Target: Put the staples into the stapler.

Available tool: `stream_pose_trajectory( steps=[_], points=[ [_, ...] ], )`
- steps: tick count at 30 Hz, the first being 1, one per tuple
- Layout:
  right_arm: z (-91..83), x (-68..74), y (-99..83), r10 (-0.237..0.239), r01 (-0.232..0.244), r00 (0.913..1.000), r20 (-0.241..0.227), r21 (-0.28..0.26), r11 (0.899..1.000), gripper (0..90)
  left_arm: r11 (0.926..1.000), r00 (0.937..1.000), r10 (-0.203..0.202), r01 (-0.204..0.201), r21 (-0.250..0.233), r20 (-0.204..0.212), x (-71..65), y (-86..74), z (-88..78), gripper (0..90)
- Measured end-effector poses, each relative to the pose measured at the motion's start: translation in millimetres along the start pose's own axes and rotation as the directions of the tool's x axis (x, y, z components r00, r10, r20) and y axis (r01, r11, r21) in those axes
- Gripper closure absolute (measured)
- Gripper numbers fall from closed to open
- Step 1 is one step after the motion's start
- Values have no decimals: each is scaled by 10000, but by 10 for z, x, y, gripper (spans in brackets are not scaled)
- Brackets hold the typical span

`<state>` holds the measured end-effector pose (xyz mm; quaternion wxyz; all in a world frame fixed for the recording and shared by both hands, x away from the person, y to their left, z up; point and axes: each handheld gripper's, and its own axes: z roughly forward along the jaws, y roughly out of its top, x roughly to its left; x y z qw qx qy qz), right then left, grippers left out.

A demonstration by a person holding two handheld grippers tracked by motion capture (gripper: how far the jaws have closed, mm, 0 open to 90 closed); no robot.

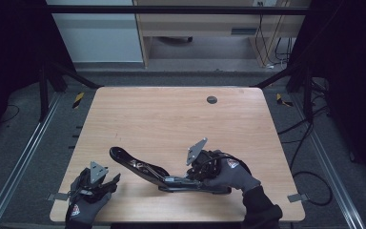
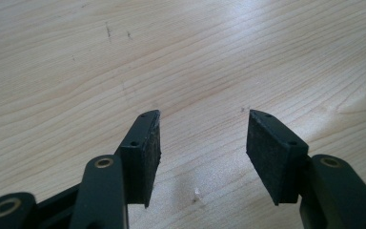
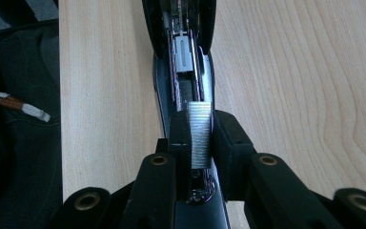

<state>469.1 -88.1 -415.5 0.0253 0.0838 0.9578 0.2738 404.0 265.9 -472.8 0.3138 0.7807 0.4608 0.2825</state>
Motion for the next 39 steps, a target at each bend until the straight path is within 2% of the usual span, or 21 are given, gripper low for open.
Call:
stream_pose_trajectory(
  steps=[25,39],
  points=[
    [121,-23,23,-430,439,9987,-257,347,9984,783,10000,10000,-32,32,11,5,2,-2,5,454],
    [163,-13,29,-501,517,9982,-325,498,9974,783,10000,10000,-31,31,16,2,4,-3,5,454]
  ],
)
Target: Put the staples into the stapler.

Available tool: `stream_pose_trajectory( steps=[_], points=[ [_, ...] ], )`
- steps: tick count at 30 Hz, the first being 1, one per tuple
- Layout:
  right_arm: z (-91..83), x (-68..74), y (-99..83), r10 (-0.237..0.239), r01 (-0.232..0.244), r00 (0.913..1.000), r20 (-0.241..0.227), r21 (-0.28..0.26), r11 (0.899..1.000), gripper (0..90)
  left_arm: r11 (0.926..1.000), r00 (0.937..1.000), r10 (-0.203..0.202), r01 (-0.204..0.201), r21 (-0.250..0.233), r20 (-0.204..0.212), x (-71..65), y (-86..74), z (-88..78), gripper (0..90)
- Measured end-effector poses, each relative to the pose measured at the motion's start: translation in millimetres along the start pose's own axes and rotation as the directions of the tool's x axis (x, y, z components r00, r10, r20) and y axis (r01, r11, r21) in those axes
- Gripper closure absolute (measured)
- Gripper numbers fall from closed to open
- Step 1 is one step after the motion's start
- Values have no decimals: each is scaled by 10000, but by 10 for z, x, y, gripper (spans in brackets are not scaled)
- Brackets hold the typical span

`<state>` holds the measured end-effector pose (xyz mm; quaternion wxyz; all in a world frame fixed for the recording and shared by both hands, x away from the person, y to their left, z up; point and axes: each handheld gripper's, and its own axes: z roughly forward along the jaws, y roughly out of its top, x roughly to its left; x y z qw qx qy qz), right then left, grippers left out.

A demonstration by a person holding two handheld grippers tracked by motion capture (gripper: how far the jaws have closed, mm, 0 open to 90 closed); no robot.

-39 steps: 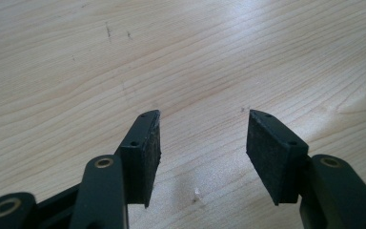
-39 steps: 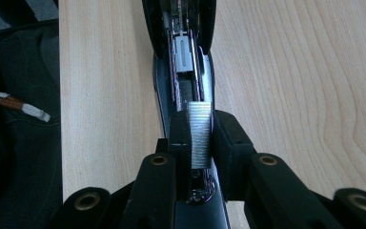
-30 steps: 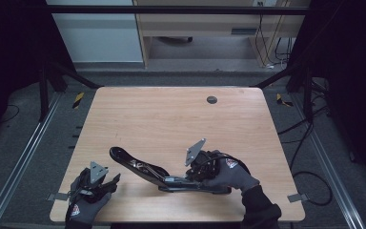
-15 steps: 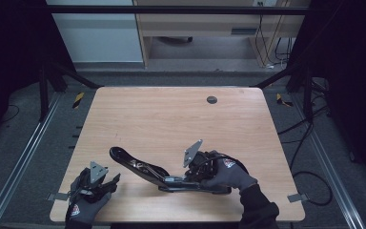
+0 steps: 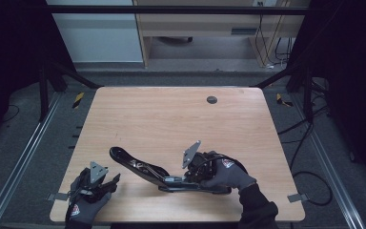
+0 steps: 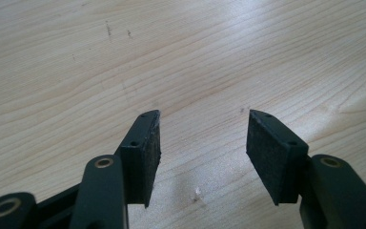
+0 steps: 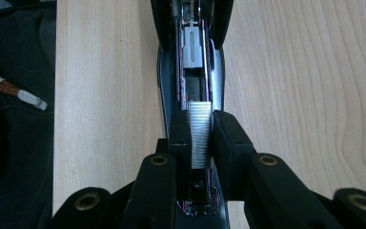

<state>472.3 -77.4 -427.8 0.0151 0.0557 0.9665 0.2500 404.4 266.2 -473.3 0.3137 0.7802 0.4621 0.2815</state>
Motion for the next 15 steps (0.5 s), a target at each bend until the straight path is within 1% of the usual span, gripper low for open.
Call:
stream_pose_trajectory(
  steps=[3,12,14,15],
  points=[
    [1,0,0,-57,57,10000,40,0,10000,784,10000,10000,6,-6,14,7,0,0,1,454],
    [17,-1,-3,-195,195,9998,-41,-37,9998,783,10000,10000,12,-12,23,2,0,0,4,454],
    [17,2,1,-206,206,9998,21,81,9998,783,10000,10000,8,-8,21,0,0,0,4,454],
    [24,0,-1,-236,236,9997,-18,39,9997,784,10000,10000,8,-8,23,1,0,0,3,454]
  ],
)
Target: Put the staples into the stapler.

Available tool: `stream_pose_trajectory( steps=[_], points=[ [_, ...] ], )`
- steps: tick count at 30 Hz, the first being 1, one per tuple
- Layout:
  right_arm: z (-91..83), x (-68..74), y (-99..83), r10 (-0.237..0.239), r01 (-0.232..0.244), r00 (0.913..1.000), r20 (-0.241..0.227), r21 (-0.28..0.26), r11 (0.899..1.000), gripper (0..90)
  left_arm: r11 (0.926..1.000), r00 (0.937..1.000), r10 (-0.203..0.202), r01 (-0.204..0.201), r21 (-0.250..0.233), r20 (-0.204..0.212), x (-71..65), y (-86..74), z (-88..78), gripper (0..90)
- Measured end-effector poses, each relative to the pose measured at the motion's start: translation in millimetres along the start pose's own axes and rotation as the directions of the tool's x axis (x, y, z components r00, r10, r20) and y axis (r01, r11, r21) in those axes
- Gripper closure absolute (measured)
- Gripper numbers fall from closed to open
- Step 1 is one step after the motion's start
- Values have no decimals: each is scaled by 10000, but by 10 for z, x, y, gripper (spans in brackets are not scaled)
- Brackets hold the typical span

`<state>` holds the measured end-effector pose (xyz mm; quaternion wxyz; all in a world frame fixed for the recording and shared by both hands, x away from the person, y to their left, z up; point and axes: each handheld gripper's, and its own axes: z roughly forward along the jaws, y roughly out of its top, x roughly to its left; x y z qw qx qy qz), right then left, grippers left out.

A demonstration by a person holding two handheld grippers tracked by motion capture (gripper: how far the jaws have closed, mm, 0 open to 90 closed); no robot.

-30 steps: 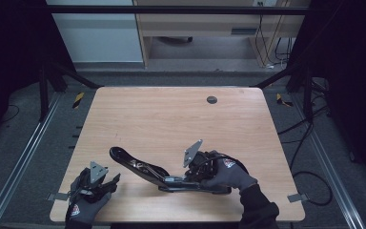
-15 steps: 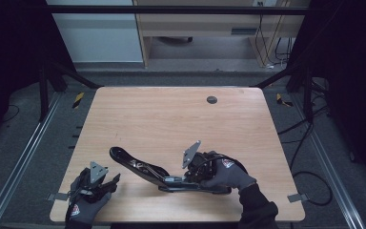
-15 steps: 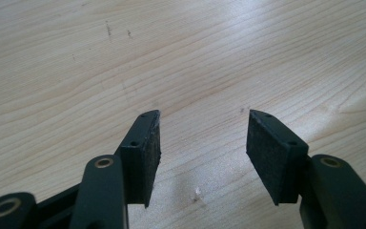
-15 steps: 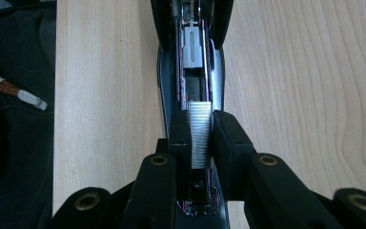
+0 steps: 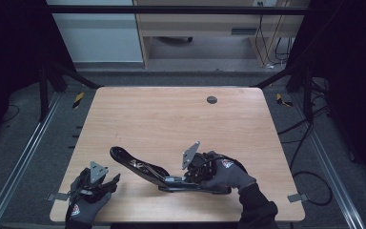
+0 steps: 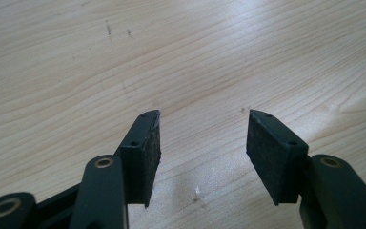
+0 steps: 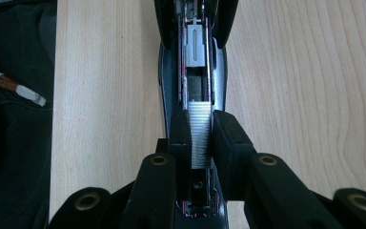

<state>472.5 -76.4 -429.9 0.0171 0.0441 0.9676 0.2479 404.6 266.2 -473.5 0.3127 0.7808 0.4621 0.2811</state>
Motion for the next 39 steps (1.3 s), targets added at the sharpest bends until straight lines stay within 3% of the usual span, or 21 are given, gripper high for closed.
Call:
stream_pose_trajectory(
  steps=[16,20,25,30,35,39],
  points=[
    [11,4,6,111,-113,9999,117,212,9997,748,10000,10000,-2,2,-5,-1,0,1,-2,454],
    [-19,5,5,217,-217,9995,230,-20,9998,736,10000,10000,-46,46,-58,-6,4,1,-8,454],
    [-95,3,-7,587,-559,9958,698,-412,9976,717,9999,10000,2,-2,-170,-3,-6,9,-26,454],
    [-188,8,-57,1311,-1197,9838,1224,-966,9881,695,9996,10000,-35,35,-280,-10,-7,12,-42,453],
    [-237,19,-143,2147,-1951,9645,1538,-1329,9717,639,9992,10000,-25,26,-396,27,-9,18,-59,453],
    [-287,37,-227,2771,-2422,9406,1961,-1844,9525,632,9988,10000,-63,67,-494,74,-6,22,-68,452]
  ],
)
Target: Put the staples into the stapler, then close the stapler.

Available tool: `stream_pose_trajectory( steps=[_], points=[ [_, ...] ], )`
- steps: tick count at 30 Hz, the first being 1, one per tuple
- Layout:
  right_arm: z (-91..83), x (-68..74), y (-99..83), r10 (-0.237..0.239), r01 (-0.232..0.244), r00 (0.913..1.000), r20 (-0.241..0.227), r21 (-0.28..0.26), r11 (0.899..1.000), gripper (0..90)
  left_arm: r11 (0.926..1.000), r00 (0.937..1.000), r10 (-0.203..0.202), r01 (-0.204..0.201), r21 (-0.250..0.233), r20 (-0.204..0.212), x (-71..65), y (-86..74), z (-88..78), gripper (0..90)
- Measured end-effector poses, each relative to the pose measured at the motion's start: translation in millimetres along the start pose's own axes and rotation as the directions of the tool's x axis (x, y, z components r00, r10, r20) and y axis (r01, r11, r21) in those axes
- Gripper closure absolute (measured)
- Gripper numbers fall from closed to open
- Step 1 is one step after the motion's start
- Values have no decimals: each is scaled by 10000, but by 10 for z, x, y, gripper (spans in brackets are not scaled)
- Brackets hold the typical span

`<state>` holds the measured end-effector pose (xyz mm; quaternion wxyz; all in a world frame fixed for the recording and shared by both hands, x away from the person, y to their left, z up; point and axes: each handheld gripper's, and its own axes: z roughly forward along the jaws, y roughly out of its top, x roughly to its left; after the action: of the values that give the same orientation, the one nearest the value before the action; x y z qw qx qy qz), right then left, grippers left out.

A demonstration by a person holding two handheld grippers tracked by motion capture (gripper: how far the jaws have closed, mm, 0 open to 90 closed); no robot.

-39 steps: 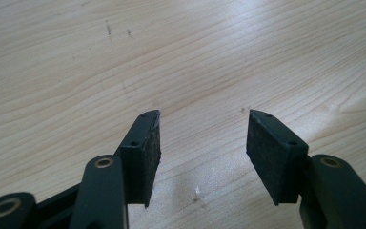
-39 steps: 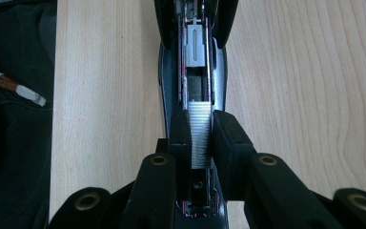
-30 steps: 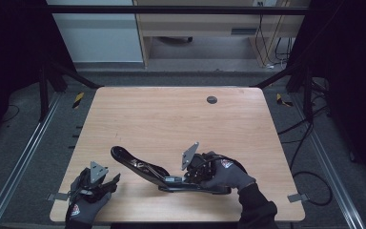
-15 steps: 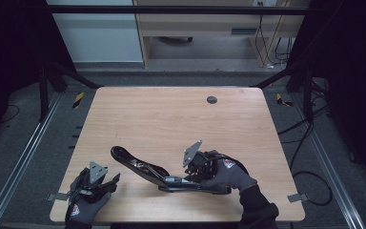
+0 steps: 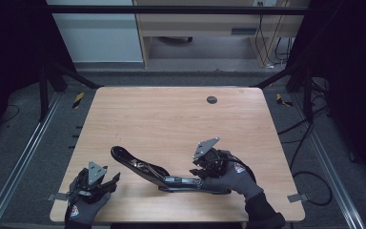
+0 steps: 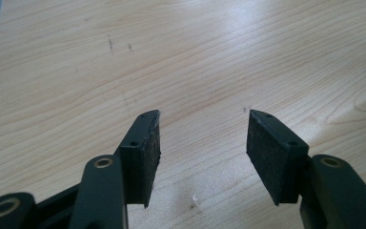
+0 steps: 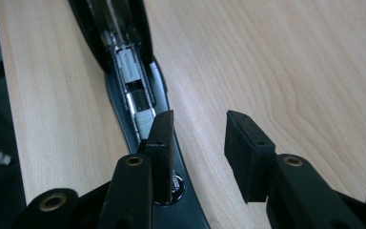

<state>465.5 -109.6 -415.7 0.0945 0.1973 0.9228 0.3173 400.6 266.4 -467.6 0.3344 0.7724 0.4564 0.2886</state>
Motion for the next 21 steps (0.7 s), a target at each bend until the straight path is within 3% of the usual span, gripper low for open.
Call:
stream_pose_trajectory(
  steps=[4,8,12,16,19,21],
  points=[
    [-78,-47,-101,787,-753,9942,731,-481,9960,604,9999,9999,-83,84,-125,74,4,2,-18,450],
    [-165,-86,-204,1667,-1520,9744,1507,-1044,9829,590,9997,9998,-157,160,-207,140,9,3,-31,449],
    [-227,-87,-330,2518,-2208,9426,2195,-1563,9627,570,9991,9996,-217,222,-348,161,10,15,-54,446],
    [-277,-74,-481,3150,-2694,9146,2537,-1988,9423,551,9984,9993,-281,292,-490,230,4,25,-77,439],
    [-295,-69,-604,3468,-2952,9032,2529,-2204,9297,546,9973,9988,-392,409,-614,291,10,35,-102,429],
    [-303,-66,-670,3693,-3168,8887,2717,-2182,9231,542,9963,9982,-464,490,-704,392,20,39,-116,427]
  ],
)
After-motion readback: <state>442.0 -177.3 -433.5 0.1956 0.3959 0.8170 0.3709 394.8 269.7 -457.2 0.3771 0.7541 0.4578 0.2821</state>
